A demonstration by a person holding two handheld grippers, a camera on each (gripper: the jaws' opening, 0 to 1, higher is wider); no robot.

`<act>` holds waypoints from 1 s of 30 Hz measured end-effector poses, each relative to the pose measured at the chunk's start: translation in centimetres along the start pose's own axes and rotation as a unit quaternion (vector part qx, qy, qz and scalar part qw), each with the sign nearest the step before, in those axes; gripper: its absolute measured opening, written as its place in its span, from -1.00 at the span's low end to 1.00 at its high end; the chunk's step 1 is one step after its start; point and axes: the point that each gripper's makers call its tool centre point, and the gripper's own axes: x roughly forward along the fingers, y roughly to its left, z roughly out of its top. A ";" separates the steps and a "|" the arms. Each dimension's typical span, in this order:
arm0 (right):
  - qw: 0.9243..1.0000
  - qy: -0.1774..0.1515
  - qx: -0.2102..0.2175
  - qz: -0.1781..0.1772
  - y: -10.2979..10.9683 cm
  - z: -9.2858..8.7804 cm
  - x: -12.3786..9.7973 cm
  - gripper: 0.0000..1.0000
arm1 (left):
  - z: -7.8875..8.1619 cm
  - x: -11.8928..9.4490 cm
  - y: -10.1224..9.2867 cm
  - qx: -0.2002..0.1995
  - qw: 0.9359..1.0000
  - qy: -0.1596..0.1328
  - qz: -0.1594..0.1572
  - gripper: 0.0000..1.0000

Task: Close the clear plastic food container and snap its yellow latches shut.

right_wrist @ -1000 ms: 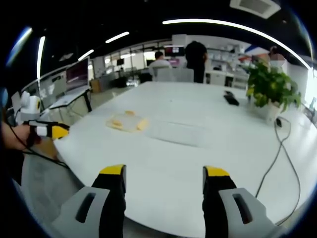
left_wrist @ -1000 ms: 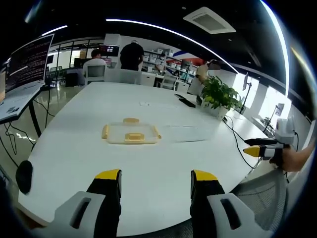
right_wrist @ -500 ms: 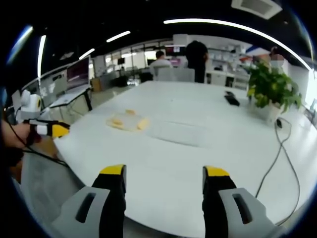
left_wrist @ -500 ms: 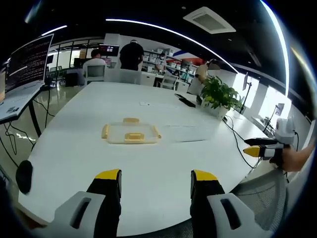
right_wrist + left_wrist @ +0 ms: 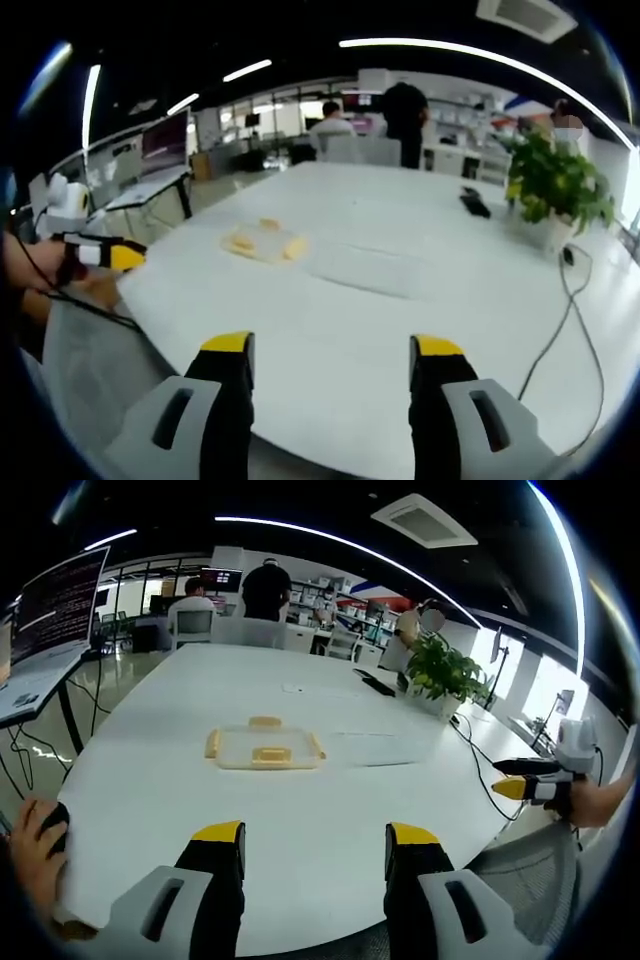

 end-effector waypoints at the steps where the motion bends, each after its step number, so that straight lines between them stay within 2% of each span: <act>1: 1.000 0.001 -0.001 0.000 0.0 0.0 0.0 0.19 | 0.0 0.0 0.0 -0.001 1.000 0.001 -0.001 0.02; 30: 1.000 0.017 -0.017 0.016 0.6 0.1 0.4 0.19 | 0.0 0.2 0.4 -0.013 1.000 0.014 -0.012 0.07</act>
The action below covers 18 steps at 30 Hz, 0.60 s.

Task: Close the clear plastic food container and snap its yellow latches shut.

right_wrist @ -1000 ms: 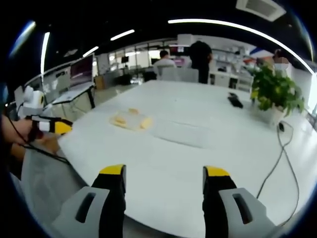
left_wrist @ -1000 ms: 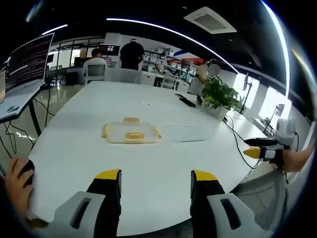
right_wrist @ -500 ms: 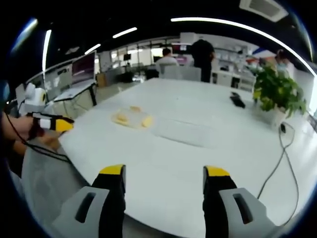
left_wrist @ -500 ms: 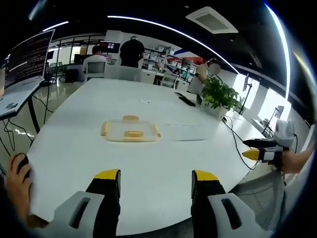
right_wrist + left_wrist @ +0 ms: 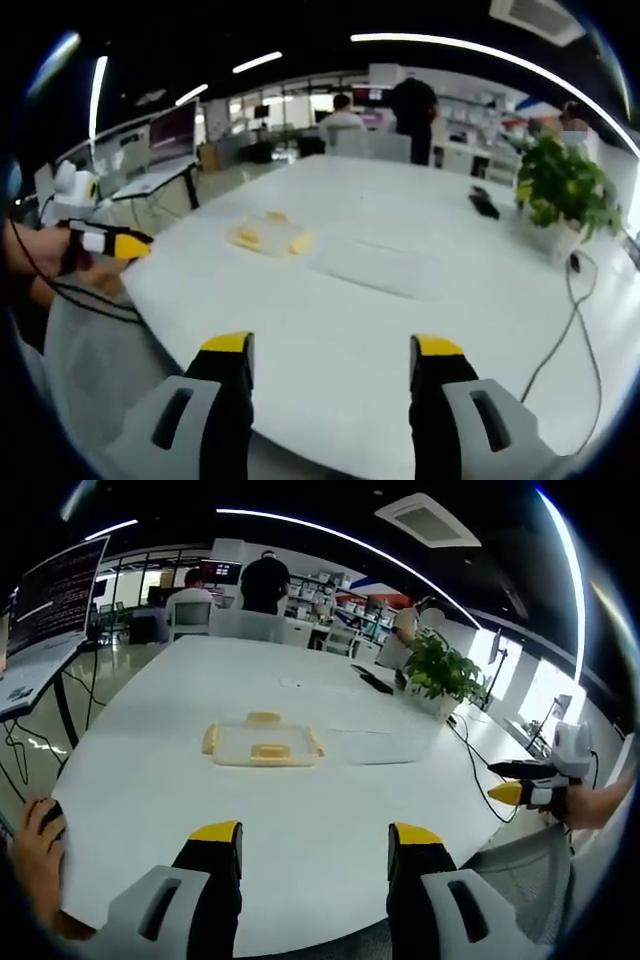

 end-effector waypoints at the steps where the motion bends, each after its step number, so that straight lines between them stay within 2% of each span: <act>1: 1.000 0.000 -0.002 0.001 0.0 0.1 0.1 0.19 | 0.1 0.0 0.1 0.004 1.000 0.000 0.000 0.07; 6: 1.000 -0.003 -0.008 0.003 0.0 1.0 0.7 0.19 | 0.3 0.4 0.5 0.022 1.000 0.004 -0.002 0.07; 18: 1.000 -0.004 -0.021 0.009 0.2 2.3 2.6 0.18 | 1.7 1.6 1.3 0.039 0.999 0.005 -0.012 0.07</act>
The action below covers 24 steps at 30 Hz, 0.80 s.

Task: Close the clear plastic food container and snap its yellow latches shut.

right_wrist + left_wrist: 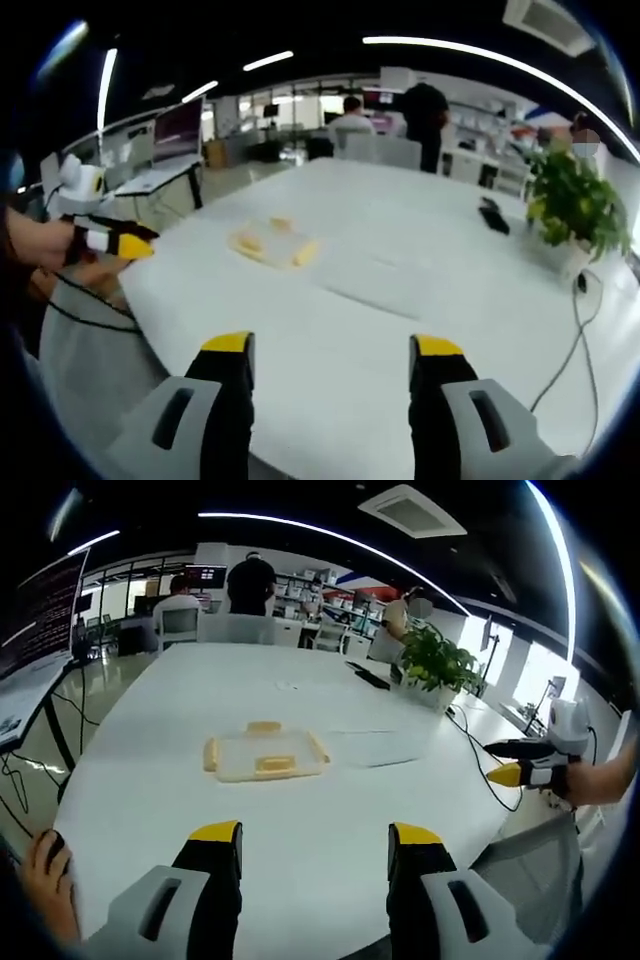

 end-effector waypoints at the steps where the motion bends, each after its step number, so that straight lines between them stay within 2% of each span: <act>1: 1.000 0.000 -0.001 0.000 0.0 0.1 0.2 0.17 | 0.1 0.1 0.1 0.002 1.000 0.000 -0.001 0.07; 10: 1.000 -0.006 -0.017 0.009 0.1 1.8 1.9 0.17 | 0.8 1.0 1.4 0.012 1.000 0.002 -0.005 0.07; 16: 0.999 -0.007 -0.048 0.019 0.3 2.9 3.0 0.16 | 1.6 1.8 1.8 0.048 0.999 0.008 -0.012 0.08; 24: 0.998 -0.010 -0.059 0.028 0.7 4.2 4.4 0.15 | 2.4 2.9 1.9 0.071 0.997 0.009 -0.025 0.07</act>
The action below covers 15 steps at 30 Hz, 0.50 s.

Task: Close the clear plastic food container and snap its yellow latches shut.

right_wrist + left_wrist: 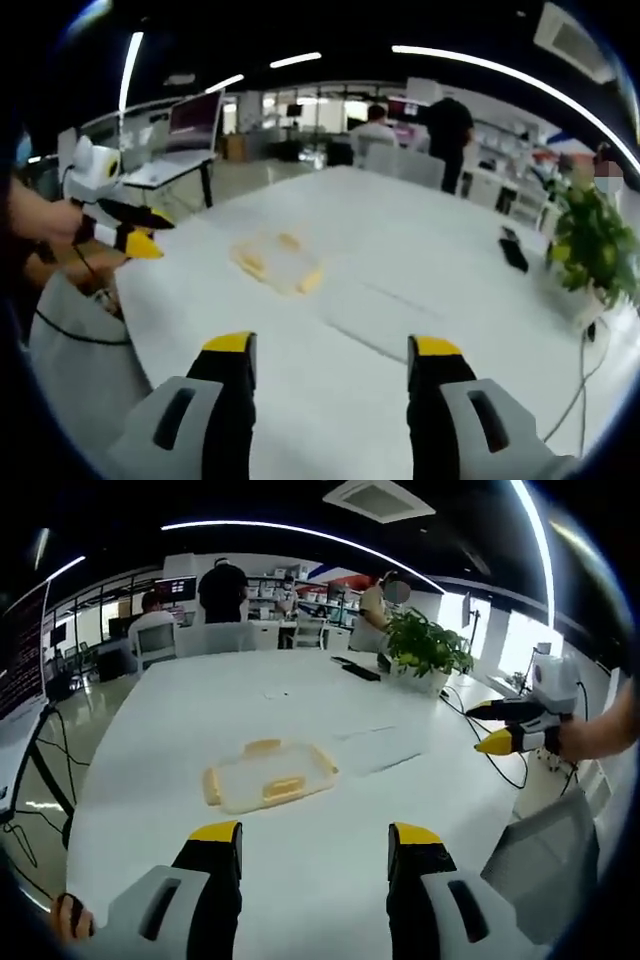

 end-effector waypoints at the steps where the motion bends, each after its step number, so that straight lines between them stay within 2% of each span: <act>1: 1.000 0.000 -0.003 0.003 0.0 0.2 0.3 0.15 | 0.1 0.2 0.2 0.001 1.000 -0.001 -0.001 0.07; 15: 0.999 0.007 -0.011 0.035 0.5 1.7 3.5 0.15 | 0.5 1.5 2.6 0.024 1.000 0.011 -0.008 0.08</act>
